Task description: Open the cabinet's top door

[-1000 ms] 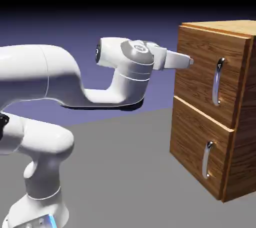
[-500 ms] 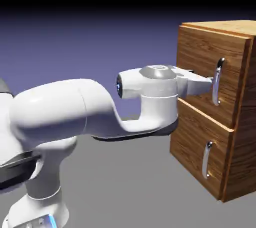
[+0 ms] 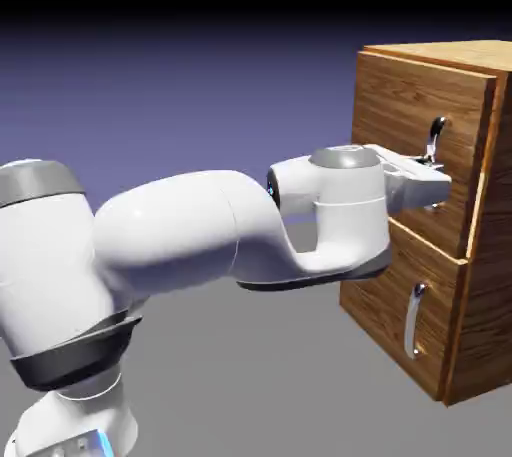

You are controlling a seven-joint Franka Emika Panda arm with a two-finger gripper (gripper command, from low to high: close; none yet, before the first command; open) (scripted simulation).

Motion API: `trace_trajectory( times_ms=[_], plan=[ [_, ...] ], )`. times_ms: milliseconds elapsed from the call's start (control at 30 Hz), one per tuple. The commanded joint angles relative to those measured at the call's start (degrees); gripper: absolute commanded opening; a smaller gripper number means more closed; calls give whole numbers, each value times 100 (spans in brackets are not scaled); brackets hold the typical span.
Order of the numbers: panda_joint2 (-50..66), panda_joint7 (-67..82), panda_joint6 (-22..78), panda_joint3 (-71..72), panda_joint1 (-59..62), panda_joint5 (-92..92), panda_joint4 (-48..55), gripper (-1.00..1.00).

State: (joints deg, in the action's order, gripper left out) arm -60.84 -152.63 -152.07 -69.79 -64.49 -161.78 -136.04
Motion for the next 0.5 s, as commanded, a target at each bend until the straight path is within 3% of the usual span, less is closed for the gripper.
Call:
trace_trajectory(
  times_ms=[0,133,467],
  plan=[
    [168,-249,-2,65,100,-64,-25,-100],
    [858,-1245,-167,316,453,-386,12,-100],
    [1203,-1337,1124,2306,2413,1139,-1491,-100]
  ],
)
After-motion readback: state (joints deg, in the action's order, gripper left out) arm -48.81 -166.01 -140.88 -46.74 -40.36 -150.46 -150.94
